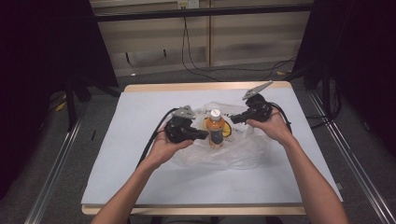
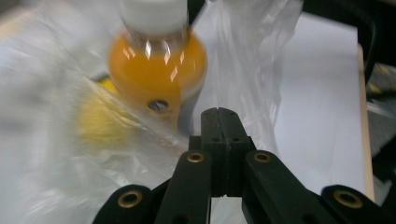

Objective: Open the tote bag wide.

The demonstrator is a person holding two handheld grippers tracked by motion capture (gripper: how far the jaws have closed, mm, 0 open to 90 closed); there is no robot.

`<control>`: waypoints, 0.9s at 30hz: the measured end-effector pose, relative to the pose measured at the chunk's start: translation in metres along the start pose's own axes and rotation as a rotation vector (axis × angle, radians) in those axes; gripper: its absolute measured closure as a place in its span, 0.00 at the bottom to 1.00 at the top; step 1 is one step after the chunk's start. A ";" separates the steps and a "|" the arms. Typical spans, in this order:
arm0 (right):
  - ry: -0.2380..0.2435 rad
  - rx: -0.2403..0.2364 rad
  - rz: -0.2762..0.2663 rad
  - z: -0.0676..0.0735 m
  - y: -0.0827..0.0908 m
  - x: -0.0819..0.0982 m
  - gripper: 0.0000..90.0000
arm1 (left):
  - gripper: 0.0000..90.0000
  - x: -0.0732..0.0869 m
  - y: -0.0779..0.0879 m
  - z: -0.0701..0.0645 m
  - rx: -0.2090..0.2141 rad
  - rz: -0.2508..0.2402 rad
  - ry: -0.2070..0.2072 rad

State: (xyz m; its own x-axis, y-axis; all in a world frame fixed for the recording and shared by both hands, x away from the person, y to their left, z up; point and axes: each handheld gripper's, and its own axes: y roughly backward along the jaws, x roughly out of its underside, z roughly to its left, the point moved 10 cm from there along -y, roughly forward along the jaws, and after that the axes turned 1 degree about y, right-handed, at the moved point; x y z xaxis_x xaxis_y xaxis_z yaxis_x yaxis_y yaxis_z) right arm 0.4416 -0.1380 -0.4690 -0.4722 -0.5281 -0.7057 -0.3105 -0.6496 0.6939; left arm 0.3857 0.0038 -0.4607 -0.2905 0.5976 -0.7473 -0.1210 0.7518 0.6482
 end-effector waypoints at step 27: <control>-0.121 0.223 0.285 -0.071 -0.097 0.009 1.00 | 1.00 0.103 -0.021 -0.043 0.037 0.318 -0.107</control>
State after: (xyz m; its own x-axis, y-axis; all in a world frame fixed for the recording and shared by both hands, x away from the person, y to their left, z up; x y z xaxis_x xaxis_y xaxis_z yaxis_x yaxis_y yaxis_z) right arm 0.5264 -0.1183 -0.5529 -0.6553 -0.5938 -0.4670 -0.3181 -0.3438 0.8835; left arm 0.3178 0.0378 -0.5448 -0.2062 0.8282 -0.5212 -0.0050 0.5317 0.8469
